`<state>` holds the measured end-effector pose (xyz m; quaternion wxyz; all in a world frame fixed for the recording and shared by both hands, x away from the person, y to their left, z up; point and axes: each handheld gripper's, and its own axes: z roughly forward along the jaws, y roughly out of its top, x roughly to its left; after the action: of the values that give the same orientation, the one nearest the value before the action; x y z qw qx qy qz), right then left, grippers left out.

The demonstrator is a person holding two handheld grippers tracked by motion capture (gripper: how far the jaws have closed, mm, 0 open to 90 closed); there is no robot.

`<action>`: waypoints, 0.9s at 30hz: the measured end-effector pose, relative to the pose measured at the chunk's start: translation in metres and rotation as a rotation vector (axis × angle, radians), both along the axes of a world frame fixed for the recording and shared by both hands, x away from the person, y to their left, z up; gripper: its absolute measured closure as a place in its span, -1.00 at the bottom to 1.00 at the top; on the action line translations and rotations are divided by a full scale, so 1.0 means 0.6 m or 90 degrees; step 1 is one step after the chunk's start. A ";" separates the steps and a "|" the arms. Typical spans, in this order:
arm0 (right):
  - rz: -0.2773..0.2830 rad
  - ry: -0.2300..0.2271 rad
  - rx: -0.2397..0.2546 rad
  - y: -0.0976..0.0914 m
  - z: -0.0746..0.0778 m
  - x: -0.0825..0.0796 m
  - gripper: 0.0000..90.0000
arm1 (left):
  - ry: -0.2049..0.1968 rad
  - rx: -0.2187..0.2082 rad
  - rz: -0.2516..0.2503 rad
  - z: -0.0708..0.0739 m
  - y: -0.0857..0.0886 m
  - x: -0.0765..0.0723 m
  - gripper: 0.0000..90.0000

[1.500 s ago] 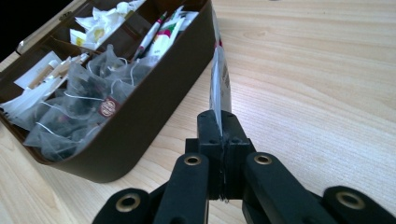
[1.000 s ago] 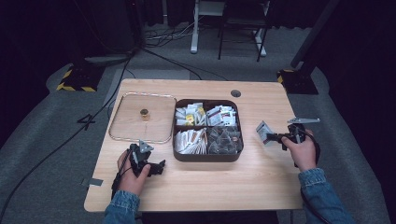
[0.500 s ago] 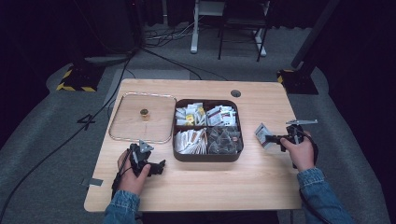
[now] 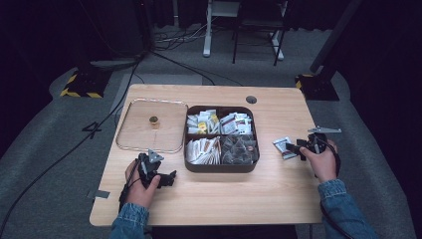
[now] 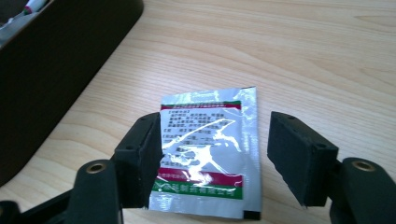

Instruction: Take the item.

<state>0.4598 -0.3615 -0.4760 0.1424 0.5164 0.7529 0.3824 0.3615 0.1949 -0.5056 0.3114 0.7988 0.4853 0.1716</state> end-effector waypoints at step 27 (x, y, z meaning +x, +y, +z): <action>0.139 -0.076 0.051 0.042 0.080 -0.072 -0.28 | -0.001 0.001 -0.008 0.000 0.003 -0.005 -1.00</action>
<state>0.4166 -0.3360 -0.4280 0.1238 0.4129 0.7791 0.4553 0.3586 0.1964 -0.5057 0.3126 0.8019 0.4798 0.1704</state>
